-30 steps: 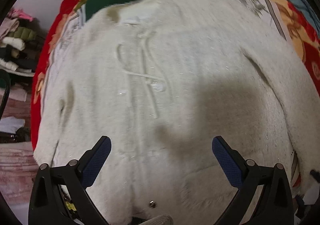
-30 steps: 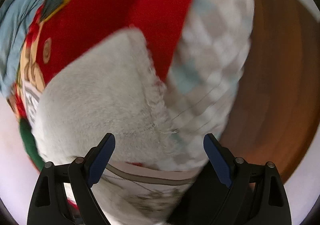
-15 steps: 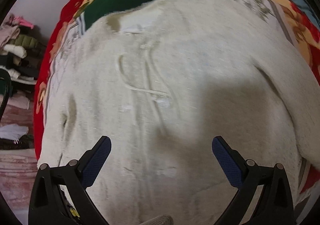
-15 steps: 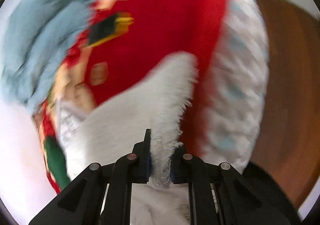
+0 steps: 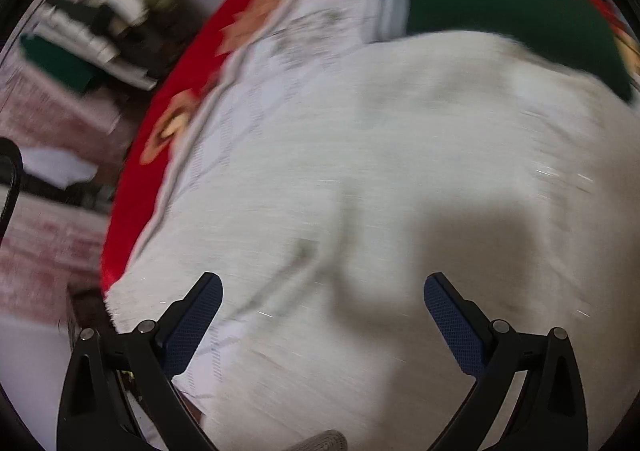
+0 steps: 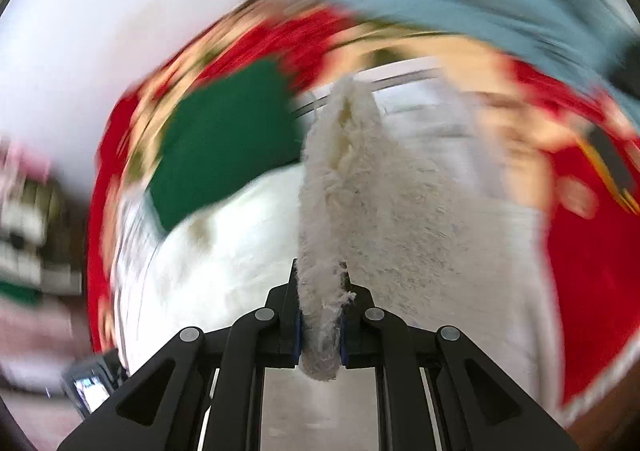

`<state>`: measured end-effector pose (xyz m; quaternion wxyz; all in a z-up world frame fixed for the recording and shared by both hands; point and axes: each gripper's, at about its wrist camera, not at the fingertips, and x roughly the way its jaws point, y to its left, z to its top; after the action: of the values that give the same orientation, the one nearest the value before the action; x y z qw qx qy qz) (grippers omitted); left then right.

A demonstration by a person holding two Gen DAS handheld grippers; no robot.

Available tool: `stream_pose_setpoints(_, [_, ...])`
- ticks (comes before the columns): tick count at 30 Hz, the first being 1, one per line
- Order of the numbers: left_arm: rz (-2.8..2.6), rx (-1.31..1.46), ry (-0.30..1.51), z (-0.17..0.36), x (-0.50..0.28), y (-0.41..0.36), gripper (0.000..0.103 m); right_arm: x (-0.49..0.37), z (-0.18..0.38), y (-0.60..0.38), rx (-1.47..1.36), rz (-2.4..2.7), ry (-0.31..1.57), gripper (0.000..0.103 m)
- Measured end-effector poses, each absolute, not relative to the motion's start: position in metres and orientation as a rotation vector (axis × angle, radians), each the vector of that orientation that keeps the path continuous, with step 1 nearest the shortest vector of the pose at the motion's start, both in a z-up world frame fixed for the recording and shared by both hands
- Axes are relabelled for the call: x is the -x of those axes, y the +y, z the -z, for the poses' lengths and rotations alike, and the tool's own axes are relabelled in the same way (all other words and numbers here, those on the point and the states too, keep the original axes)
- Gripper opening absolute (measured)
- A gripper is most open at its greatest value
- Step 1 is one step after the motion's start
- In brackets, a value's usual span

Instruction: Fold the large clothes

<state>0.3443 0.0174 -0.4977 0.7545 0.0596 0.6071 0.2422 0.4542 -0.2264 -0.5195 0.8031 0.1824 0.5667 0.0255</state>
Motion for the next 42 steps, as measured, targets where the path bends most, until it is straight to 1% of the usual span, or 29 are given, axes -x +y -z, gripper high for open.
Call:
stream_pose_setpoints(3, [-0.619, -0.105, 1.343, 0.511, -0.344, 0.069, 0.103, -0.48, 0.555, -0.105, -0.146, -0.281, 1.297, 0.013])
stream_pose_setpoints(6, [-0.677, -0.085, 1.368, 0.52, -0.338, 0.107, 0.103, -0.483, 0.597, -0.017, 0.027, -0.416, 1.381, 0.013])
stream_pose_setpoints(8, [-0.693, -0.068, 1.377, 0.525, -0.333, 0.123, 0.103, -0.483, 0.62, 0.012, 0.04, -0.441, 1.443, 0.013])
stream_pose_setpoints(11, [-0.694, -0.046, 1.389, 0.53, -0.327, 0.14, 0.103, -0.478, 0.633, 0.025, 0.006, -0.478, 1.468, 0.014])
stream_pose_setpoints(12, [-0.691, -0.039, 1.396, 0.53, -0.324, 0.141, 0.103, -0.475, 0.633, 0.025, -0.003, -0.487, 1.467, 0.017])
stream_pose_setpoints(13, [-0.687, -0.023, 1.4, 0.53, -0.319, 0.142, 0.103, -0.476, 0.636, 0.016, -0.021, -0.497, 1.468, 0.023])
stream_pose_setpoints(14, [-0.677, -0.005, 1.405, 0.528, -0.314, 0.143, 0.103, -0.474, 0.632, 0.007, -0.075, -0.515, 1.462, 0.023])
stream_pose_setpoints(15, [-0.668, 0.012, 1.409, 0.525, -0.309, 0.141, 0.103, -0.475, 0.631, -0.005, -0.126, -0.532, 1.453, 0.03])
stream_pose_setpoints(16, [-0.659, 0.031, 1.413, 0.522, -0.304, 0.142, 0.103, -0.478, 0.628, -0.012, -0.156, -0.538, 1.446, 0.043])
stream_pose_setpoints(17, [-0.651, 0.054, 1.42, 0.52, -0.297, 0.145, 0.103, -0.472, 0.619, -0.028, -0.204, -0.536, 1.433, 0.051])
stream_pose_setpoints(18, [-0.64, 0.1, 1.431, 0.517, -0.286, 0.151, 0.103, -0.466, 0.612, -0.041, -0.24, -0.533, 1.428, 0.067])
stream_pose_setpoints(19, [-0.639, 0.126, 1.438, 0.516, -0.281, 0.153, 0.103, -0.465, 0.608, -0.047, -0.273, -0.532, 1.423, 0.072])
stream_pose_setpoints(22, [-0.649, 0.286, 1.47, 0.512, -0.252, 0.175, 0.103, -0.45, 0.602, -0.091, -0.374, -0.471, 1.452, 0.072])
stream_pose_setpoints(24, [-0.66, 0.5, 1.483, 0.518, -0.229, 0.198, 0.103, -0.437, 0.607, -0.118, -0.416, -0.394, 1.505, 0.072])
stream_pose_setpoints(25, [-0.654, 0.645, 1.472, 0.526, -0.217, 0.212, 0.103, -0.429, 0.611, -0.131, -0.426, -0.362, 1.515, 0.072])
stream_pose_setpoints(26, [-0.653, 0.719, 1.462, 0.531, -0.211, 0.218, 0.103, -0.423, 0.615, -0.138, -0.428, -0.336, 1.522, 0.072])
stream_pose_setpoints(30, [-0.718, 1.133, 1.335, 0.566, -0.176, 0.264, 0.102, -0.407, 0.636, -0.155, -0.397, -0.264, 1.56, 0.072])
stream_pose_setpoints(33, [-0.781, 1.245, 1.238, 0.582, -0.167, 0.284, 0.101, -0.406, 0.651, -0.155, -0.389, -0.223, 1.561, 0.072])
stream_pose_setpoints(36, [-0.867, 1.284, 1.17, 0.597, -0.163, 0.302, 0.1, -0.41, 0.661, -0.146, -0.41, -0.184, 1.542, 0.072])
stream_pose_setpoints(38, [-0.916, 1.284, 1.125, 0.599, -0.163, 0.311, 0.099, -0.412, 0.666, -0.141, -0.415, -0.148, 1.522, 0.072])
stream_pose_setpoints(39, [-0.965, 1.267, 1.094, 0.597, -0.163, 0.32, 0.094, -0.414, 0.666, -0.137, -0.405, -0.131, 1.517, 0.072])
stream_pose_setpoints(40, [-0.995, 1.259, 1.071, 0.593, -0.163, 0.323, 0.091, -0.416, 0.666, -0.132, -0.391, -0.118, 1.512, 0.072])
stream_pose_setpoints(42, [-1.055, 1.227, 1.03, 0.59, -0.166, 0.336, 0.073, -0.418, 0.663, -0.123, -0.345, -0.092, 1.499, 0.072])
